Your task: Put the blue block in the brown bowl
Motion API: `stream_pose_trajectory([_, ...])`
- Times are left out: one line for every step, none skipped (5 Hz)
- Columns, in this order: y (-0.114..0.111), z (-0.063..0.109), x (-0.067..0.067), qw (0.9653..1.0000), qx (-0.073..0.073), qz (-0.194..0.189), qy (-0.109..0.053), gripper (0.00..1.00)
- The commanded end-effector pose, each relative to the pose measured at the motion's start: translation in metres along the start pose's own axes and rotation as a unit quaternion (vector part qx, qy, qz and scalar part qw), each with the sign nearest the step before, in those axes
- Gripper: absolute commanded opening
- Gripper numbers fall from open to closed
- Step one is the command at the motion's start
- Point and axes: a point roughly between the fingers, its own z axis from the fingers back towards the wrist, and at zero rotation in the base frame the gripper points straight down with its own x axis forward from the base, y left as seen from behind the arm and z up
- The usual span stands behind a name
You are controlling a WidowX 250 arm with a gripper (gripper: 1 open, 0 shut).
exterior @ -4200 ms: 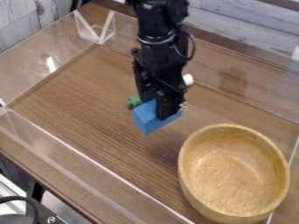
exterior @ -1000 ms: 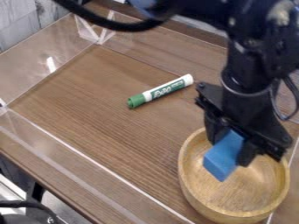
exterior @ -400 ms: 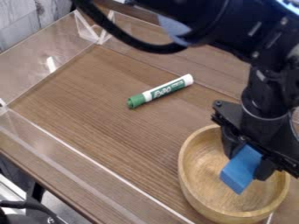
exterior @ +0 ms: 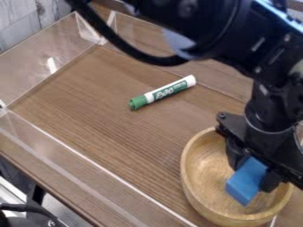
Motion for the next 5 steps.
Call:
stream_pose_trajectory([-0.0050, 0.0028, 0.0043, 0.9999, -0.013, 0.000, -0.011, 0.00])
stream_pose_trajectory([-0.0040, 0.0004, 0.0040, 0.9998, -0.015, 0.009, -0.007, 1.00])
stream_pose_trajectory([-0.0023, 0.0015, 0.0042, 0.9998, -0.014, 0.010, -0.003, 1.00])
stream_pose_trajectory([-0.0015, -0.0003, 0.0052, 0.9998, -0.014, 0.010, -0.002, 1.00])
stream_pose_trajectory([-0.0006, -0.0024, 0.0064, 0.9999, -0.013, 0.010, -0.002, 1.00])
